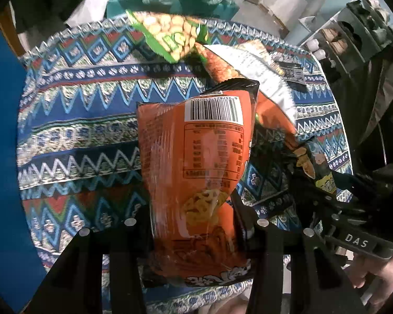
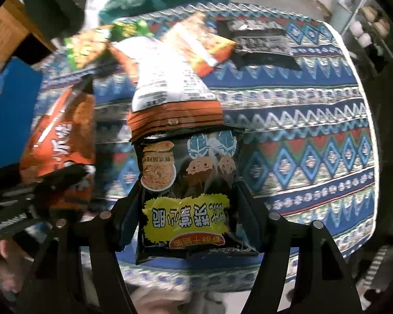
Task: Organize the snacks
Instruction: 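Lift both held bags and carry them over the cardboard box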
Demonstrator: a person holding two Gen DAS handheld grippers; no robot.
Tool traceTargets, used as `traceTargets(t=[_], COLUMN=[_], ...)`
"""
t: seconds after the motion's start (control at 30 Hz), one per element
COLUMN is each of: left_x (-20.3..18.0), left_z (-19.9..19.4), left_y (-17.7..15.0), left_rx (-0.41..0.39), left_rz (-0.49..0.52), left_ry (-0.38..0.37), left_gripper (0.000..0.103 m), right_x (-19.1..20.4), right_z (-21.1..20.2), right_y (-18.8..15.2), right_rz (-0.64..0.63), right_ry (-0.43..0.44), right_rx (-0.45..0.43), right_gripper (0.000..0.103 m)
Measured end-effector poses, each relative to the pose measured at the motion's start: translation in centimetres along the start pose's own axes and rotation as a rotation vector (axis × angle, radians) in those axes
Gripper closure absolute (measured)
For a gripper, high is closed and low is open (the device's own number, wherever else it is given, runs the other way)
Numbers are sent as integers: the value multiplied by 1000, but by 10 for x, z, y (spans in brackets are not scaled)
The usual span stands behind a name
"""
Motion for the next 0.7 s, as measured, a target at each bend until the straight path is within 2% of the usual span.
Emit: traceTargets(t=[0.17, 0.4, 0.7], left_x=[3, 14, 24], left_z=[-26, -58, -90], left_y=[-3, -7, -5], left_rx=[-44, -93, -156], left_rz=[-1, -5, -4], left_ry=[-5, 8, 44], left_gripper=[55, 55, 55], right_x=[20, 36, 57], right_z=[-22, -57, -77], right_y=[1, 7, 19], right_rz=[-30, -69, -89], right_ry=[46, 60, 48], right_rx=[-42, -104, -170], right_gripper=[35, 35, 35])
Point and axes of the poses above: each gripper's, at about its wrist camera, not at the fingertips, and z roughly the way its jaws point, x to its left, y to its top, the point moved 10 cm from there along z, roughly the way its jaws point, and after that the axes turned 6 degrees about x, right-handed, at the moved point
